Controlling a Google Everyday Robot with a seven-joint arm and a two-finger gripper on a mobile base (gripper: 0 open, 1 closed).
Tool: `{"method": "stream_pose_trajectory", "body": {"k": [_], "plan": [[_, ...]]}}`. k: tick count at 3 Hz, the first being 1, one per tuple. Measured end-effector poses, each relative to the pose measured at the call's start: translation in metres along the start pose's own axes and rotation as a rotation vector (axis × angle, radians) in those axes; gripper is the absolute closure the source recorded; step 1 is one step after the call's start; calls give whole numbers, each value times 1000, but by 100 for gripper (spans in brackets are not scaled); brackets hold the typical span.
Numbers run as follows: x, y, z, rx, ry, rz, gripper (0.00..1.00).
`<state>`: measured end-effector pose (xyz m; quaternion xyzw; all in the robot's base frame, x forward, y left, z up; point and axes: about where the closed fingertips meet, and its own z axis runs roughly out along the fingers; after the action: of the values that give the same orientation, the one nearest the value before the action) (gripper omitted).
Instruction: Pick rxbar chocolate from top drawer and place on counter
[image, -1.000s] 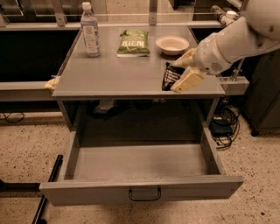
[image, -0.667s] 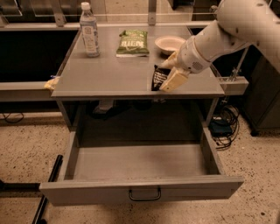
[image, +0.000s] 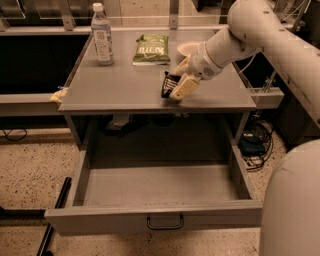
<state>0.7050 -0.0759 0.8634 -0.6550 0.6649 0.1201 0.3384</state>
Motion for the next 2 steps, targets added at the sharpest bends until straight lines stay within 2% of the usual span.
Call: {"method": "stream_pose_trajectory", "body": {"k": [2], "plan": [[-2,-4,0,6,-9,0,38]]}}
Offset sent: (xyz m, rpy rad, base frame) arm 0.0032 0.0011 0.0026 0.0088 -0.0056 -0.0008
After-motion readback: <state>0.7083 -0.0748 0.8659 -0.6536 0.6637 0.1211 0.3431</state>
